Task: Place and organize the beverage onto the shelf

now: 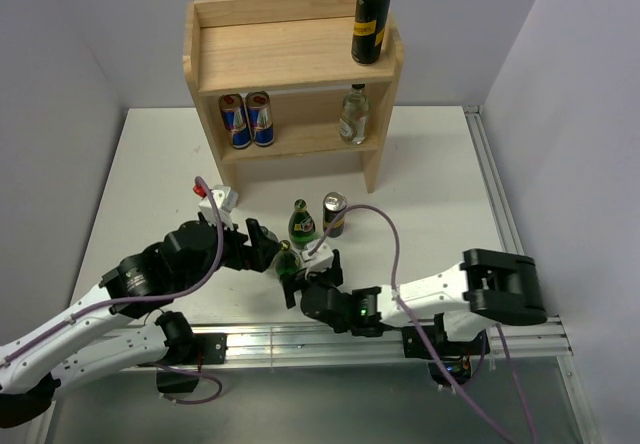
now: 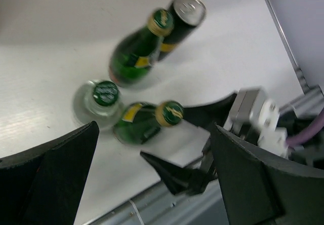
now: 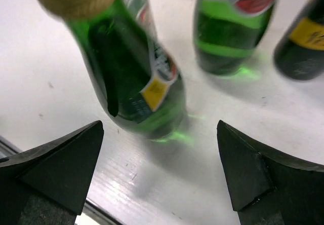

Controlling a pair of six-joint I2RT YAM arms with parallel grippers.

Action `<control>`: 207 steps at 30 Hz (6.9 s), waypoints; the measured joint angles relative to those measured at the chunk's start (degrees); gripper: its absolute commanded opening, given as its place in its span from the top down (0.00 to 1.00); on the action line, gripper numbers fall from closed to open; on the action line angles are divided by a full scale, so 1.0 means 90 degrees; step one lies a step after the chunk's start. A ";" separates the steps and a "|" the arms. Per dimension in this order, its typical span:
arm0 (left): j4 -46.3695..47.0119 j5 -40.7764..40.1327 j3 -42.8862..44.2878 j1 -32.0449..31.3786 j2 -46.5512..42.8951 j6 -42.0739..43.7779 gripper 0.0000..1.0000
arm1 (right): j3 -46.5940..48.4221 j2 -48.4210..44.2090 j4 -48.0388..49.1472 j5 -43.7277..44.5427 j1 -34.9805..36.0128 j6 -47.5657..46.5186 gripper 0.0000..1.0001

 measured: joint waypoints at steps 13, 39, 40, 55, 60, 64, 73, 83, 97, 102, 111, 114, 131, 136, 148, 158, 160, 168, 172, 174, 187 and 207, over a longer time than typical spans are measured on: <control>0.0306 0.0304 -0.0447 -0.0962 0.0049 -0.0466 0.01 | -0.0614 -0.2290 -0.1207 0.0566 0.0104 0.0554 0.00; 0.4784 -0.1700 -0.3164 -0.1428 0.2348 -0.1379 0.01 | -0.0699 -0.3840 -0.3123 0.1382 0.0131 0.1260 0.00; 0.4952 -0.1749 -0.3215 -0.1433 0.2402 -0.1370 0.01 | -0.0704 -0.3830 -0.3123 0.1382 0.0131 0.1268 0.00; 0.6880 -0.2506 -0.3439 -0.1462 0.4109 -0.1307 0.01 | -0.0811 -0.3694 -0.3106 0.1365 0.0100 0.1379 0.00; 0.7104 -0.2764 -0.3444 -0.1474 0.4255 -0.1229 0.01 | -0.0845 -0.3670 -0.3101 0.1326 0.0100 0.1430 0.00; 0.7283 -0.2958 -0.3444 -0.1491 0.4386 -0.1105 0.01 | -0.0882 -0.3568 -0.3087 0.1304 0.0090 0.1438 0.00; 0.7978 -0.3400 -0.3305 -0.1515 0.5032 -0.0867 0.34 | -0.0925 -0.3356 -0.2900 0.1273 0.0083 0.1489 0.00; 0.7978 -0.3764 -0.3106 -0.1525 0.5272 -0.0665 1.00 | -0.1013 -0.3305 -0.2790 0.1248 0.0063 0.1549 0.00; 0.3859 -0.3835 -0.2300 -0.2616 0.3874 -0.1744 1.00 | -0.1015 -0.3487 -0.2756 0.1253 0.0058 0.1506 0.00; 0.2084 -0.3657 -0.1404 -0.2815 0.2922 -0.1800 1.00 | -0.1015 -0.3645 -0.2754 0.1265 0.0058 0.1467 0.00; 0.0318 -0.3861 0.0959 -0.2820 0.2327 -0.1010 1.00 | -0.1081 -0.3976 -0.2759 0.1319 0.0058 0.1416 0.00; 0.0182 -0.3961 0.1795 -0.2722 0.2327 -0.0313 1.00 | -0.1081 -0.3976 -0.2759 0.1326 0.0058 0.1348 0.00; 0.0041 -0.2504 0.8204 0.0491 0.4687 0.3043 1.00 | -0.1081 -0.4158 -0.2591 0.1358 0.0058 0.1071 0.00; -0.0095 -0.2045 0.9049 0.1037 0.5270 0.3349 1.00 | -0.1115 -0.4318 -0.2584 0.1379 0.0058 0.1166 0.00; -0.0236 -0.0758 0.8752 0.2776 0.6081 0.3213 1.00 | -0.1353 -0.4792 -0.2822 0.1501 0.0058 0.1508 0.00; 0.0313 -0.0192 0.8340 0.3257 0.6241 0.2849 1.00 | -0.1418 -0.4809 -0.2965 0.1542 0.0058 0.1676 0.00; 0.0508 -0.0151 0.8221 0.3300 0.6234 0.2793 1.00 | -0.1418 -0.4792 -0.2990 0.1542 0.0058 0.1712 0.00; 0.0804 -0.0090 0.7995 0.3356 0.6190 0.2650 0.70 | -0.1418 -0.4792 -0.3043 0.1545 0.0058 0.1766 0.00; 0.1005 -0.0090 0.7786 0.3361 0.6103 0.2640 0.57 | -0.1418 -0.4792 -0.3072 0.1545 0.0058 0.1795 0.00; 0.1056 -0.0090 0.7730 0.3361 0.6076 0.2645 0.43 | -0.1418 -0.4792 -0.3096 0.1545 0.0058 0.1817 0.00; 0.1066 0.0379 0.7533 0.3330 0.5850 0.2601 0.01 | -0.1421 -0.4809 -0.3109 0.1545 0.0058 0.1880 0.00; 0.0950 0.0459 0.6747 0.3308 0.4942 0.2603 0.01 | -0.1506 -0.4818 -0.3101 0.1545 0.0058 0.1880 0.00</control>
